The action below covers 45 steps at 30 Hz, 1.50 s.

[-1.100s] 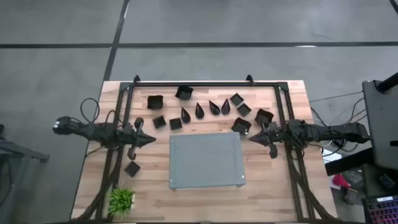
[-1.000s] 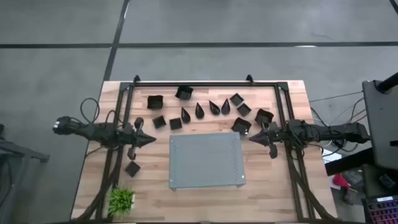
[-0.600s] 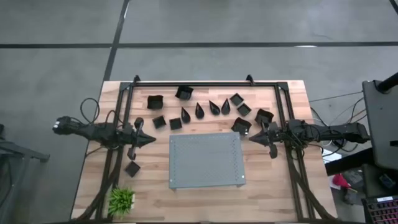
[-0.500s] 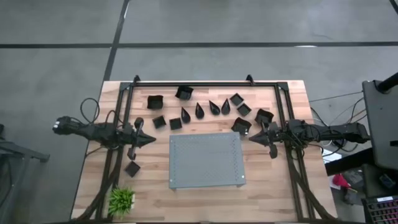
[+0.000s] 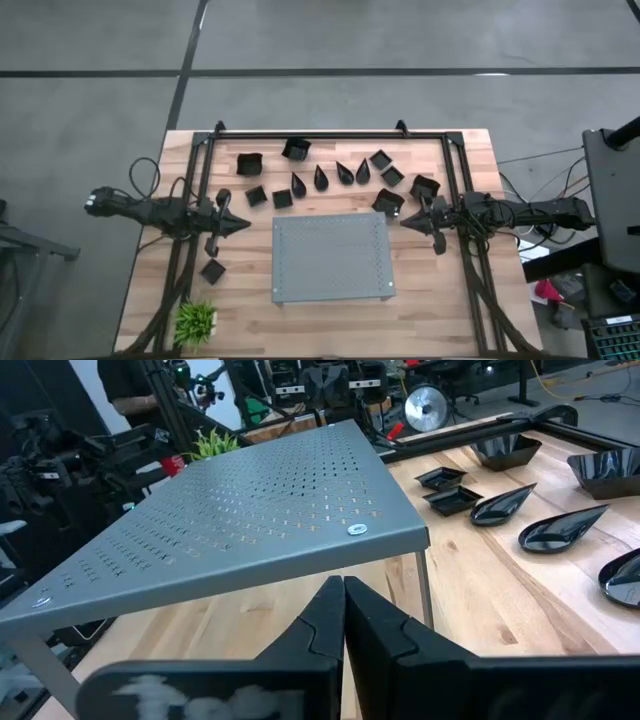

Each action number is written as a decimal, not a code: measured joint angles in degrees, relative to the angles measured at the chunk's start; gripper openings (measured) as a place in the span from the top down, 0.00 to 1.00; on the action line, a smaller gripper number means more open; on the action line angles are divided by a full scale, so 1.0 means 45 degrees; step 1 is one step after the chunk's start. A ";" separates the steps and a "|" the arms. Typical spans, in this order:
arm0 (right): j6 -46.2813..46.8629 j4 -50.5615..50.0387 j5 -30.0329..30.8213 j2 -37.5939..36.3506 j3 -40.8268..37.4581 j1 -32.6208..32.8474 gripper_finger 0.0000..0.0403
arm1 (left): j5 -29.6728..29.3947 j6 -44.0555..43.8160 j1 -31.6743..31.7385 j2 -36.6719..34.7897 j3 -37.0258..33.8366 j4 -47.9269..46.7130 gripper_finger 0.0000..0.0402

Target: Pick & Place Mini shaped plates

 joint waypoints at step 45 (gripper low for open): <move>1.1281 0.1773 0.2124 0.0025 0.0000 0.0000 0.98 | 0.0000 0.0000 0.0000 0.0001 0.0000 0.0000 1.00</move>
